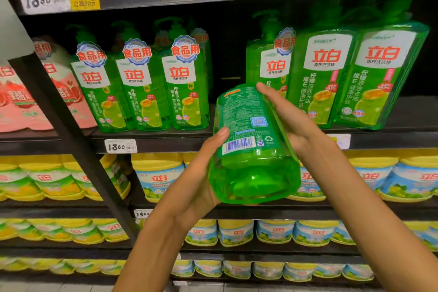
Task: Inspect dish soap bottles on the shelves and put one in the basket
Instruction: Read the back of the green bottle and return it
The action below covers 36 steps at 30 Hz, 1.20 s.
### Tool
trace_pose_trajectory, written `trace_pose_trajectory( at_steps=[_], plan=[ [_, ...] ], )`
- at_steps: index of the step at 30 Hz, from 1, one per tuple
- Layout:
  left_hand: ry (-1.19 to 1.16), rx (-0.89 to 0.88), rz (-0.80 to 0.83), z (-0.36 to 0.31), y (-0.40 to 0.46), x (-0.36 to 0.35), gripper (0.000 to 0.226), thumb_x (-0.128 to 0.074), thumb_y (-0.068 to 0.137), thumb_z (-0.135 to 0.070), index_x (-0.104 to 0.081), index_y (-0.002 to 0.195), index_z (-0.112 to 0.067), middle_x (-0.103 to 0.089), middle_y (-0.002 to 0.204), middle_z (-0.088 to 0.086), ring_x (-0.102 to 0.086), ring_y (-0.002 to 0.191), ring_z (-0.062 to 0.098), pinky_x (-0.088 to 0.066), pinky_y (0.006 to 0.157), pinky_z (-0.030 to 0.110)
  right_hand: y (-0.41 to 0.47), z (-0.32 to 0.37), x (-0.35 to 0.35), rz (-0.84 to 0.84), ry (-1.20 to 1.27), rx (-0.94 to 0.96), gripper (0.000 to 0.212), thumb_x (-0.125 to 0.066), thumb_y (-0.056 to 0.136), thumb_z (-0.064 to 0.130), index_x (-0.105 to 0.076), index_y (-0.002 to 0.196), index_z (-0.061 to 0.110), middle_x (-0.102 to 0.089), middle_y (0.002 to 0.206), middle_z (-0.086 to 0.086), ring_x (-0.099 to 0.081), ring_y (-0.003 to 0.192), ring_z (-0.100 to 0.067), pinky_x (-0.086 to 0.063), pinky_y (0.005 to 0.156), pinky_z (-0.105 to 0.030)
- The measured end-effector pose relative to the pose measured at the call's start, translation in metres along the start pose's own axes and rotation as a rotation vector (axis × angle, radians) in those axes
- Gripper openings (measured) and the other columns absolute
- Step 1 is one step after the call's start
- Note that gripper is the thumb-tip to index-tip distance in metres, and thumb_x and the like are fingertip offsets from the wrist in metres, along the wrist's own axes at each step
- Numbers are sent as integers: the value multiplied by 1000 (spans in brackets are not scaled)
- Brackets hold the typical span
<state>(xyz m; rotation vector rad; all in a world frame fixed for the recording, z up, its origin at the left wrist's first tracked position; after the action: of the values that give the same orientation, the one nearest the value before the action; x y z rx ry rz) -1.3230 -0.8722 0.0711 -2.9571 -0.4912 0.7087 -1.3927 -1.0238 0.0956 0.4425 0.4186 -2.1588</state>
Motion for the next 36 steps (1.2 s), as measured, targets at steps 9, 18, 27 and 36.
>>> trace_pose_trajectory(
  at_steps=[9, 18, 27, 36],
  plan=[
    [27, -37, 113, 8, -2, 16, 45, -70, 75, -42, -69, 116, -24, -70, 116, 4, -69, 102, 22, -59, 74, 36, -7, 7, -5, -31, -78, 244, 42, -53, 97, 41, -61, 125, 13, -71, 117, -10, -67, 109, -25, -51, 98, -45],
    [-32, -366, 5, 29, 28, 17, 41, -53, 78, -62, -72, 105, -39, -71, 114, -4, -68, 105, 14, -58, 75, 28, -23, 22, -5, 53, -105, 574, 78, -69, 82, 44, -40, 142, 5, -63, 130, -12, -61, 120, -24, -49, 101, -46],
    [145, -319, -48, 39, 51, 16, 54, -41, 84, -62, -72, 111, -27, -72, 112, 0, -66, 108, 19, -55, 91, 33, -18, 5, 13, 212, -41, 551, 61, -81, 62, 57, -73, 107, 17, -74, 97, -2, -71, 88, -16, -57, 74, -32],
    [132, -428, -79, 54, 67, 4, 66, -74, 48, -77, -71, 103, -40, -71, 113, -4, -67, 105, 14, -55, 85, 33, -15, 2, 14, -9, -345, 568, 111, -91, 47, 53, -42, 139, 13, -64, 127, -10, -63, 116, -23, -52, 97, -38]
  ],
)
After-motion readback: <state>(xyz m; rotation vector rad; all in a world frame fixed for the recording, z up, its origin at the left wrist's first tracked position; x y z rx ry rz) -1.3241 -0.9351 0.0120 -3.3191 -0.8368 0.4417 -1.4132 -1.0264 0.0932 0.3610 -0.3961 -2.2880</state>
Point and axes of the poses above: each hand's wrist, its own y-axis towards the middle knuckle, its own x-axis out of the back of the hand, z = x × y, the point moved 1 cm from there along y, towards the middle knuckle
